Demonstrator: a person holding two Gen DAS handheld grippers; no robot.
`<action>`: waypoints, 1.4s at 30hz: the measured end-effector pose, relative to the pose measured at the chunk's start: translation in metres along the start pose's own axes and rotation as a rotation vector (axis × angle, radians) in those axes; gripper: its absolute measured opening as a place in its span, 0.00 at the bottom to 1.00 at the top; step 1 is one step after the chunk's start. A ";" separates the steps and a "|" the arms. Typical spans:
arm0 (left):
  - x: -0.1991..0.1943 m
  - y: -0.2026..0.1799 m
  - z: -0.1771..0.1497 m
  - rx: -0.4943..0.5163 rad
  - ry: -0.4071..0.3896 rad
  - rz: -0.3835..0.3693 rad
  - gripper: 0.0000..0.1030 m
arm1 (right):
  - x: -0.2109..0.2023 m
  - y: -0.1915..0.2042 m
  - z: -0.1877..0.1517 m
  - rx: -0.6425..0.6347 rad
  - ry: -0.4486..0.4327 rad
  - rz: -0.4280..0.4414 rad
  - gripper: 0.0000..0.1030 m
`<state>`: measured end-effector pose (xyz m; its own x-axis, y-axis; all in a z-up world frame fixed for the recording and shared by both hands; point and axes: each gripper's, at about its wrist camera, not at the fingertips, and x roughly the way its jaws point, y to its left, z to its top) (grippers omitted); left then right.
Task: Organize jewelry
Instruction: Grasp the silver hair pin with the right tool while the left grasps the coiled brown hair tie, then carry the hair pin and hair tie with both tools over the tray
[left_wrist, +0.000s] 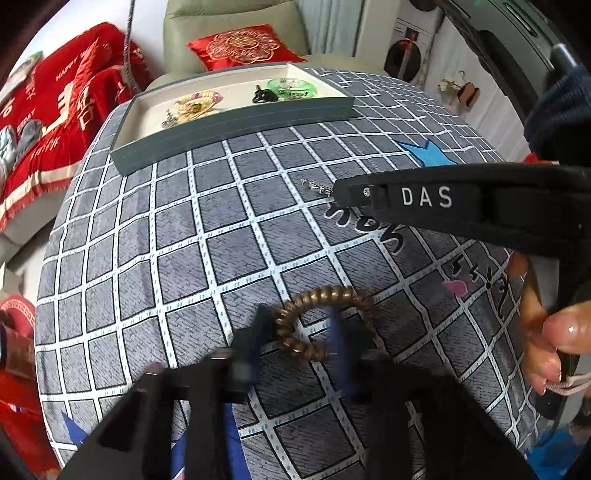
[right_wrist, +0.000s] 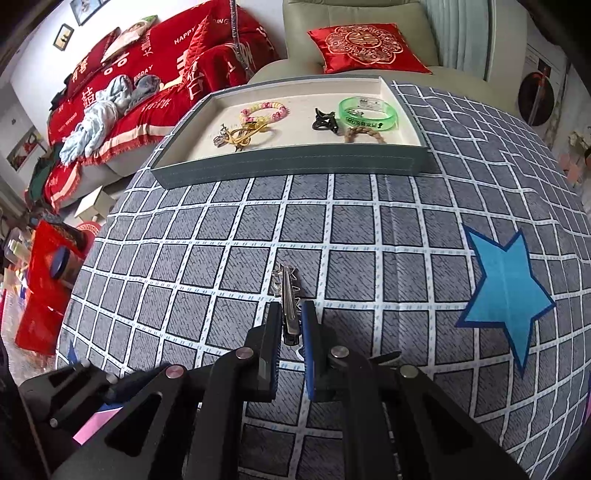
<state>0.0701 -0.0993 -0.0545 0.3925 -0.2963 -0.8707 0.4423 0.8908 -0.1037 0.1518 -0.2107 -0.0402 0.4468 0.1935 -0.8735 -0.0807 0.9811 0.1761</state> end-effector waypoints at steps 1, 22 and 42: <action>0.000 0.001 0.000 -0.001 -0.001 -0.004 0.29 | -0.001 -0.001 -0.001 0.003 -0.001 0.001 0.11; -0.026 0.051 0.014 -0.133 -0.083 -0.061 0.28 | -0.014 -0.012 0.001 0.049 -0.033 0.024 0.11; -0.024 0.071 0.015 -0.167 -0.087 -0.052 0.28 | 0.023 0.024 -0.002 -0.145 0.066 -0.108 0.35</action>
<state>0.1047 -0.0339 -0.0341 0.4443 -0.3658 -0.8178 0.3270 0.9161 -0.2321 0.1588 -0.1829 -0.0573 0.4003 0.0828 -0.9126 -0.1650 0.9861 0.0172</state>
